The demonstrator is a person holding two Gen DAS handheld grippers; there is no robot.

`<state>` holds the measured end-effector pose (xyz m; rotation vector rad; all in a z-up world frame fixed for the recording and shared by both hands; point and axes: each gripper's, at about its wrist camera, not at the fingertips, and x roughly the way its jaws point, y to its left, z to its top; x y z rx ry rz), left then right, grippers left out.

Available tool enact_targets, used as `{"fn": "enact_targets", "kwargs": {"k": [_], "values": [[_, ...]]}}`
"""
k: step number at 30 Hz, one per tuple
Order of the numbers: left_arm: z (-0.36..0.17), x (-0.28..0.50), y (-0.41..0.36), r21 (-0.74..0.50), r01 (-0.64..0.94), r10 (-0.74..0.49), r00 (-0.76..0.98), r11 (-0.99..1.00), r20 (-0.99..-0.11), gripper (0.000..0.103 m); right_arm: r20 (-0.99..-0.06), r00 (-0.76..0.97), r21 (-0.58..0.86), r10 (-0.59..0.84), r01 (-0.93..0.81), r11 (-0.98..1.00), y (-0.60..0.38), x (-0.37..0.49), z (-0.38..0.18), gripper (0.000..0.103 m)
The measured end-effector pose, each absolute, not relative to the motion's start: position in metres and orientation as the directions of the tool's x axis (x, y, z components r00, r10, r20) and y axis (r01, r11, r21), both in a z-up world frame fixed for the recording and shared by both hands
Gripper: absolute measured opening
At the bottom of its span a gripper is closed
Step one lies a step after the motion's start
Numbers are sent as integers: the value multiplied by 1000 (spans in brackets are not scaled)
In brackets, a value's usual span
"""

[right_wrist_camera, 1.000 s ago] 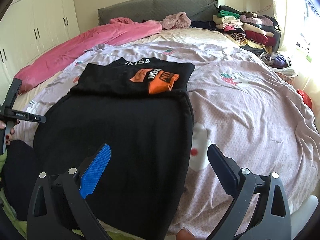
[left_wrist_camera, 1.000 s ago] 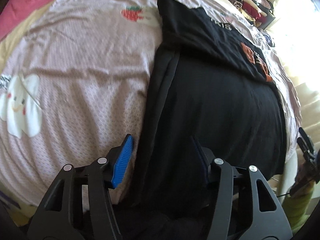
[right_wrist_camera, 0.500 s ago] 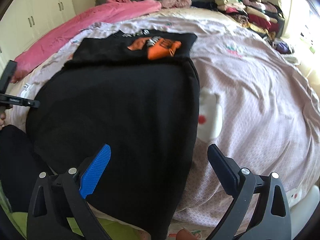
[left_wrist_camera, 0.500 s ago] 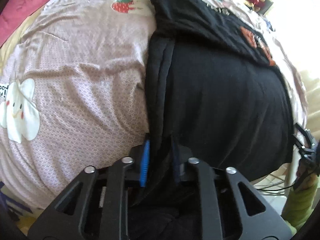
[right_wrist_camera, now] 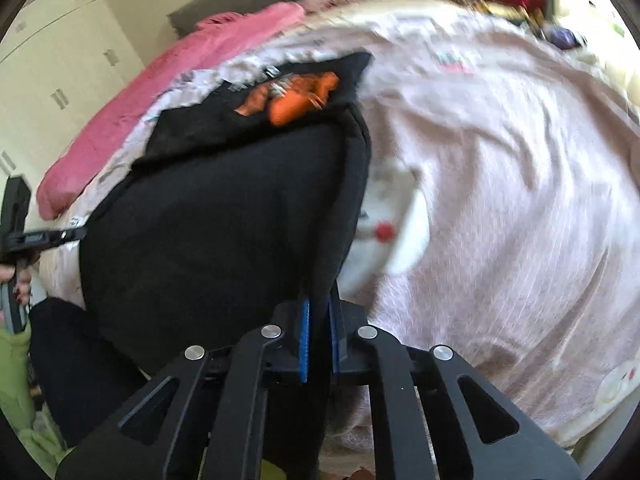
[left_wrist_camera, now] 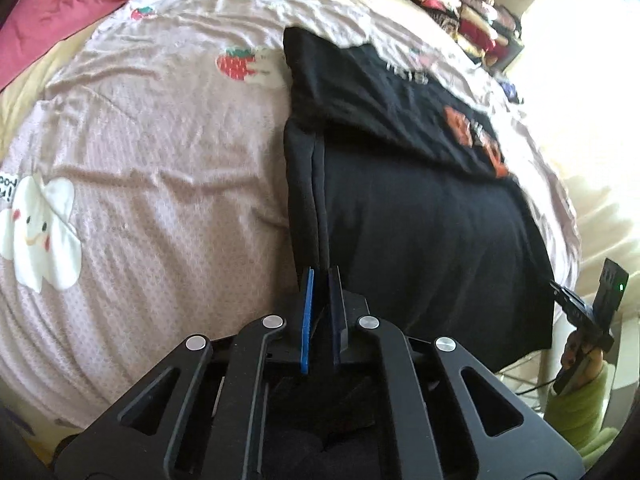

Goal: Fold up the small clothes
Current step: 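Grasp the hem with the right gripper beside the left gripper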

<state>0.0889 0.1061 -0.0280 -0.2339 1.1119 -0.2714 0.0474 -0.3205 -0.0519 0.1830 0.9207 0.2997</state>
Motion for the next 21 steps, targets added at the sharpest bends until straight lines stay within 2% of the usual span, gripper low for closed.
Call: {"fn": "enact_targets", "kwargs": {"k": [2, 5, 9, 13, 15, 16, 17, 21], "values": [[-19, 92, 110, -369, 107, -375, 462, 923, -804, 0, -731, 590, 285, 343, -193, 939, -320, 49, -40, 6], [0, 98, 105, -352, 121, -363, 504, 928, -784, 0, -688, 627, 298, 365, -213, 930, -321, 55, -20, 6], [8, 107, 95, -320, 152, -352, 487, 935, -799, 0, -672, 650, 290, 356, -211, 933, -319, 63, -7, 6], [-6, 108, 86, -272, 175, -321, 410, 946, -854, 1, -689, 647, 258, 328, -204, 944, -315, 60, -11, 6], [-10, 107, 89, -283, 160, -324, 380, 946, -866, 17, -696, 639, 269, 327, -191, 944, -318, 58, -16, 6], [-11, 106, 88, -277, 156, -316, 370, 948, -874, 31, -697, 637, 276, 329, -186, 943, -318, 59, -17, 6], [-12, 106, 87, -257, 158, -298, 356, 953, -886, 39, -696, 637, 281, 332, -184, 942, -320, 58, -18, 6], [-21, 109, 88, -222, 142, -256, 303, 965, -918, 40, -693, 638, 288, 336, -182, 940, -323, 55, -18, 6]]}}
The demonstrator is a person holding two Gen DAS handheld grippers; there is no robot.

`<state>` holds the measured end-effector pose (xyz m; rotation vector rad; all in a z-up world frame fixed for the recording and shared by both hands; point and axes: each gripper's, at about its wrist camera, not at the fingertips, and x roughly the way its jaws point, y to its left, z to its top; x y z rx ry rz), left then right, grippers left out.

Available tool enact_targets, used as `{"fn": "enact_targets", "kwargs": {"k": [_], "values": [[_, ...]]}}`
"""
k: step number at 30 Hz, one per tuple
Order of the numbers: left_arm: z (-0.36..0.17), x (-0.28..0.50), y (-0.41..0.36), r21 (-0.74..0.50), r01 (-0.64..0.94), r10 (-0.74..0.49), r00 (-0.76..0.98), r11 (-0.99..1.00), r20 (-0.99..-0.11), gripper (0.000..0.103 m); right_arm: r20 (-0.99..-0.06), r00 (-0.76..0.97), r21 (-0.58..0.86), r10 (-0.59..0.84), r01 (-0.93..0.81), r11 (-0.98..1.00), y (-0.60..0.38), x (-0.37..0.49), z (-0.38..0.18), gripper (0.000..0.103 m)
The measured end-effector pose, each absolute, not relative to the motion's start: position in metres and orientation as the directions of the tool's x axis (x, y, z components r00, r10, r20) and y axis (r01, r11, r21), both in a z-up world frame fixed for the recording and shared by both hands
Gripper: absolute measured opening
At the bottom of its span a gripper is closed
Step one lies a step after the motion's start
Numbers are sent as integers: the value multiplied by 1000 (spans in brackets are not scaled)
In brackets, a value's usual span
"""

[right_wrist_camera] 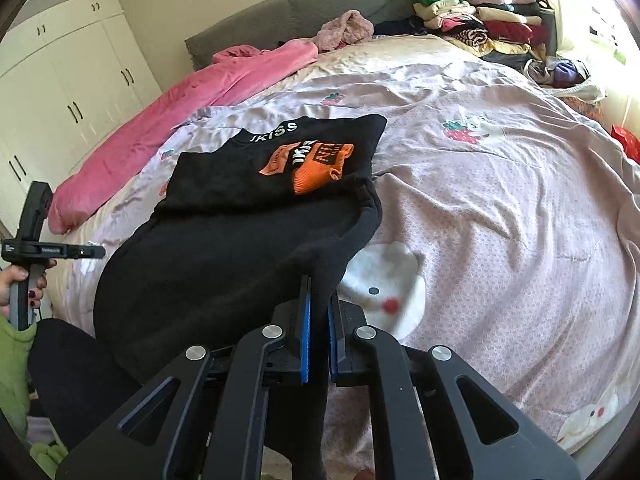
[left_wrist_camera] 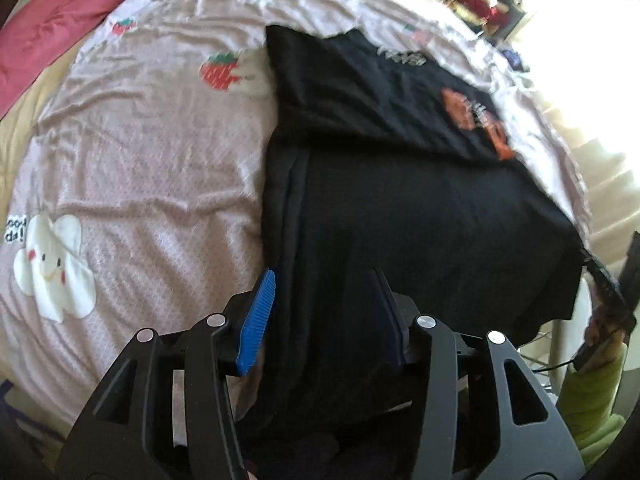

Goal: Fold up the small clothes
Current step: 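Grasp the hem with the right gripper beside the left gripper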

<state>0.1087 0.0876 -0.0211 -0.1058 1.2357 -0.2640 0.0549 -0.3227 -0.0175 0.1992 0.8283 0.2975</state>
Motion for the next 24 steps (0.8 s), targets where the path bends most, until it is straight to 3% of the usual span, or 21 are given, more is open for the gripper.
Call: {"fn": "enact_targets", "kwargs": {"k": [7, 10, 20, 24], "values": [[-47, 114, 77, -179, 143, -202, 168, 973, -965, 39, -679, 646, 291, 349, -199, 936, -319, 56, -14, 6], [-53, 116, 72, -170, 161, -193, 139, 972, -971, 2, -668, 650, 308, 362, -201, 930, -321, 56, -12, 6], [-5, 128, 80, -308, 148, -341, 342, 940, -876, 1, -604, 695, 370, 391, -190, 909, -337, 64, 7, 6], [11, 139, 83, -302, 134, -330, 401, 944, -854, 1, -589, 713, 366, 380, -185, 912, -342, 68, 10, 6]]}}
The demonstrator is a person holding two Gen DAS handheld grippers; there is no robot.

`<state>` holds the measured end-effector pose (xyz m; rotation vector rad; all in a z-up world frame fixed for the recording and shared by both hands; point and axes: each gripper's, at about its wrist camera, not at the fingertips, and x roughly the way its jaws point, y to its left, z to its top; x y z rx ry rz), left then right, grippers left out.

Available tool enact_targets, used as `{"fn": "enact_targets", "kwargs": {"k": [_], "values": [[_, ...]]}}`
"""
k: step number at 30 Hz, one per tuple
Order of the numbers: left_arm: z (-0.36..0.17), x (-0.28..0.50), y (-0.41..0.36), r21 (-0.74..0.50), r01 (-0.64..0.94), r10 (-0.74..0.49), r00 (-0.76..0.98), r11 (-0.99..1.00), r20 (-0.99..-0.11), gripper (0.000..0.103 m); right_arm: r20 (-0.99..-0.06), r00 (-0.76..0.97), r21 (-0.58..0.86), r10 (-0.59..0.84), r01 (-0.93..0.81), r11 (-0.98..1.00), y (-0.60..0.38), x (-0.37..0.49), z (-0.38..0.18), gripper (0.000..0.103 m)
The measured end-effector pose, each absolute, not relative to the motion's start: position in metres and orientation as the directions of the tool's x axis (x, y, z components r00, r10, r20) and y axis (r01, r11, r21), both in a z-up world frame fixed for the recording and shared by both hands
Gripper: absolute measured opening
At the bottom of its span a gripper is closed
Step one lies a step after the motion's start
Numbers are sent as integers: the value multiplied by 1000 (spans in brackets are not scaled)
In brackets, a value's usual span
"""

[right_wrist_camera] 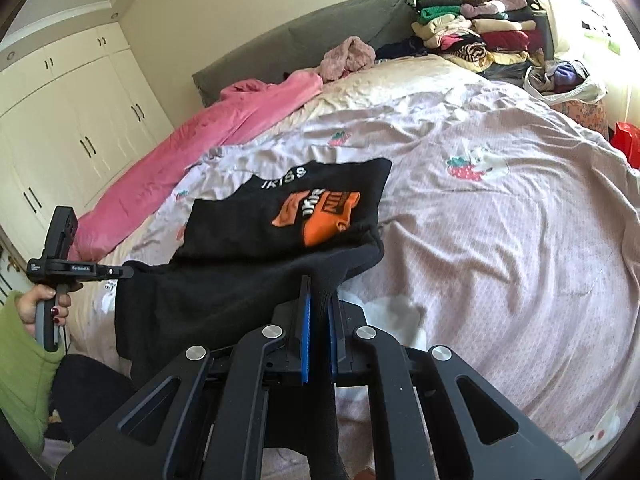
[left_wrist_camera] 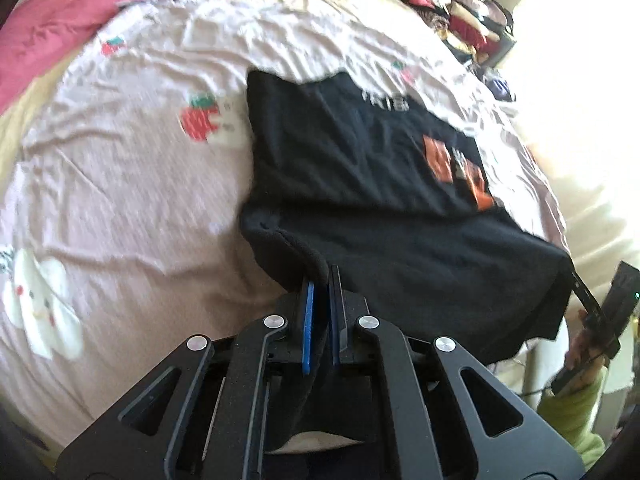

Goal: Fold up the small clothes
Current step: 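Grasp the hem with the right gripper beside the left gripper, then lift the hem with both grippers and fold it toward the collar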

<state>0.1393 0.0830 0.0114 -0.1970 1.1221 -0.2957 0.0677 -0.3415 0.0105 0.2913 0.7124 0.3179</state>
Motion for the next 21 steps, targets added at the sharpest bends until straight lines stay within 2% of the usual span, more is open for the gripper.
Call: {"fn": "enact_targets", "kwargs": {"k": [10, 12, 14, 18, 19, 21], "values": [[3, 166, 106, -328, 55, -314, 468, 943, -826, 2, -613, 705, 376, 356, -136, 917, -352, 81, -13, 8], [1, 165, 109, -334, 52, -317, 478, 941, -819, 4, -625, 699, 383, 348, -114, 917, -355, 81, -20, 21], [-3, 163, 111, -349, 49, -329, 480, 936, -813, 9, -630, 697, 385, 342, -102, 917, -359, 77, -24, 39], [-6, 155, 114, -362, 49, -340, 478, 931, -810, 26, -640, 686, 375, 346, -115, 920, -363, 62, -31, 50], [-6, 151, 115, -372, 55, -352, 473, 927, -808, 33, -645, 682, 368, 346, -120, 922, -363, 59, -32, 56], [-8, 143, 115, -381, 63, -366, 463, 922, -807, 40, -652, 671, 353, 354, -145, 924, -361, 53, -37, 58]]}}
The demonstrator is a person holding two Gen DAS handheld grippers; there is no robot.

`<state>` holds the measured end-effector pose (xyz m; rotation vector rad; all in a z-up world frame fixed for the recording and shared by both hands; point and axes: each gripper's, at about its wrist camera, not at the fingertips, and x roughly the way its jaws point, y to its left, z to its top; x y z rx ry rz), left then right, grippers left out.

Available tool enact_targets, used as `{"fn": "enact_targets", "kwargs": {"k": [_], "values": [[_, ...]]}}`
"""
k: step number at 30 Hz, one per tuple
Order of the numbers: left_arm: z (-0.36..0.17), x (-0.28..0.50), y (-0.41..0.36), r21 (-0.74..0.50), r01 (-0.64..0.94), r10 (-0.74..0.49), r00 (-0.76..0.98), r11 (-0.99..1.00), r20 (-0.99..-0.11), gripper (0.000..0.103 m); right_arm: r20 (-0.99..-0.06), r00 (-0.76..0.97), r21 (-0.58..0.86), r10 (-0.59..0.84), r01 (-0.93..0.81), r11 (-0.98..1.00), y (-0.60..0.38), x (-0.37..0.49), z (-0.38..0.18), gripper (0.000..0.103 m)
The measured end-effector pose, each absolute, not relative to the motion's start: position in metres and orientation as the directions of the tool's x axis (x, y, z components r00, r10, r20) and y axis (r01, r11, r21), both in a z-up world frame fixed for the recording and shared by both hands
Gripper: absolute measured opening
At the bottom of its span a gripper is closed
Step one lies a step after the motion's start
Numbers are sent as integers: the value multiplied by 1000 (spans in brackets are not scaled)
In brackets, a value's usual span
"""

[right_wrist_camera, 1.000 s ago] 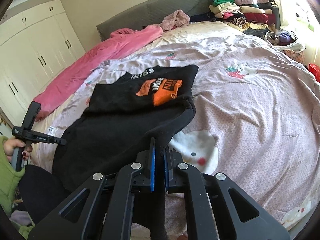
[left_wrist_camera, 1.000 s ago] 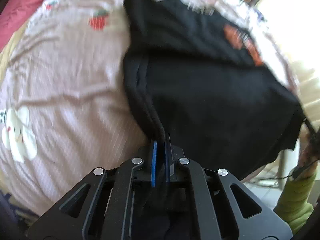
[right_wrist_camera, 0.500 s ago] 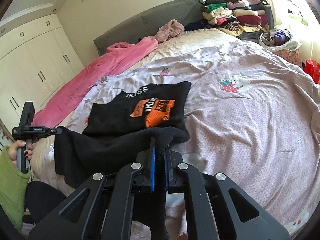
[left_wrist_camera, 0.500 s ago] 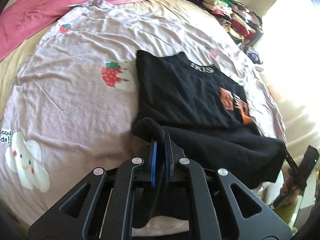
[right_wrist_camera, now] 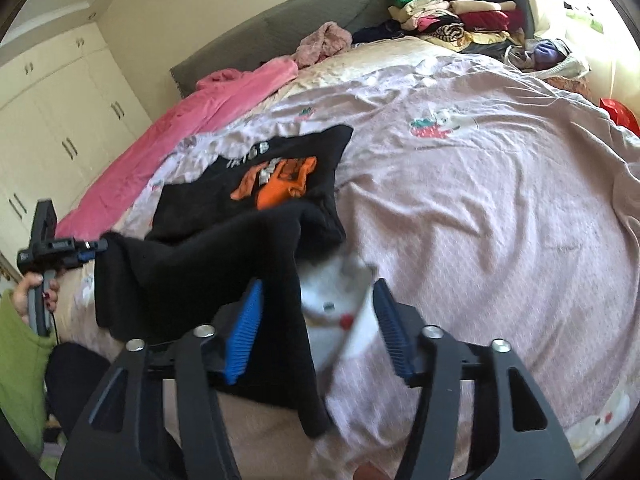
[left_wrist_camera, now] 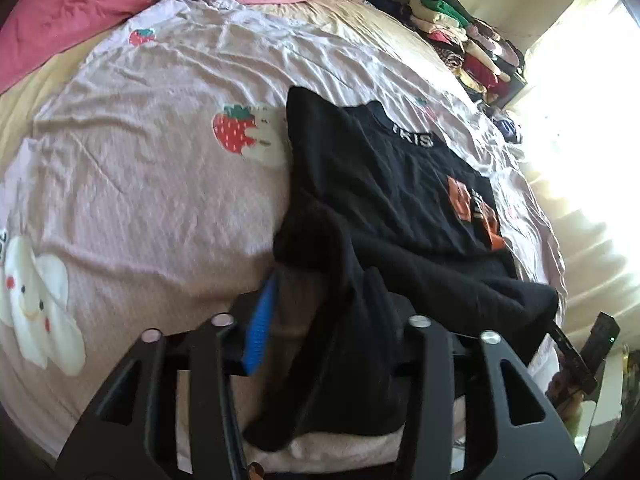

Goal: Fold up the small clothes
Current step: 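Lift the hem with both grippers and fold it toward the collar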

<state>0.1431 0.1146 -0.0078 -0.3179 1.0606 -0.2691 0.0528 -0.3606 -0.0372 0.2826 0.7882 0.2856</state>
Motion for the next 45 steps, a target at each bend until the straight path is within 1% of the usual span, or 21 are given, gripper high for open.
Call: {"fn": "enact_targets", "kwargs": {"k": [1, 2, 4, 9, 13, 14, 15, 16, 17, 18, 20, 23, 27, 31, 32, 36, 38, 45], "values": [[-9, 140, 114, -388, 68, -374, 456, 919, -807, 43, -655, 663, 350, 361, -157, 924, -359, 52, -40, 58], [-11, 138, 114, -399, 74, -388, 444, 914, -807, 50, -660, 656, 347, 366, -166, 923, -357, 51, -42, 58], [-18, 132, 111, -413, 87, -411, 410, 906, -814, 58, -667, 636, 350, 388, -193, 917, -350, 51, -48, 58], [-38, 125, 104, -381, 71, -380, 358, 922, -853, 62, -668, 611, 355, 425, -239, 904, -334, 56, -52, 58], [-48, 120, 97, -390, 79, -394, 319, 917, -862, 62, -689, 578, 355, 437, -256, 899, -325, 59, -59, 58], [-50, 119, 94, -394, 89, -402, 309, 915, -862, 61, -694, 571, 354, 439, -261, 898, -323, 59, -60, 50], [-54, 117, 91, -395, 99, -406, 293, 913, -866, 59, -702, 561, 347, 439, -269, 899, -320, 59, -61, 41], [-59, 114, 86, -393, 111, -408, 270, 913, -872, 39, -708, 561, 334, 429, -271, 903, -318, 58, -61, 19], [-61, 111, 82, -392, 120, -410, 257, 912, -875, 17, -709, 563, 325, 424, -272, 906, -317, 57, -61, 6], [-61, 108, 79, -391, 130, -412, 256, 911, -875, 13, -705, 569, 325, 424, -272, 906, -317, 56, -59, 6], [-55, 99, 75, -391, 156, -420, 283, 907, -862, 10, -692, 577, 331, 434, -280, 901, -317, 52, -55, 6], [-38, 89, 75, -408, 181, -446, 336, 895, -830, 9, -658, 602, 333, 452, -306, 892, -318, 47, -38, 6], [-4, 91, 83, -452, 194, -490, 411, 871, -769, 8, -557, 669, 363, 492, -337, 869, -327, 46, 0, 6], [27, 104, 92, -468, 188, -496, 481, 864, -723, 8, -471, 743, 353, 475, -334, 874, -336, 59, 33, 6], [33, 108, 94, -469, 181, -492, 499, 865, -714, 8, -463, 757, 350, 462, -323, 879, -339, 65, 38, 6], [51, 130, 98, -485, 130, -464, 576, 865, -673, 8, -454, 773, 379, 444, -284, 881, -347, 104, 51, 6], [51, 144, 95, -498, 107, -456, 599, 860, -659, 8, -462, 775, 379, 431, -267, 886, -348, 122, 54, 6], [32, 200, 96, -535, 10, -428, 612, 845, -665, 8, -507, 770, 380, 389, -205, 902, -344, 189, 49, 6]]}}
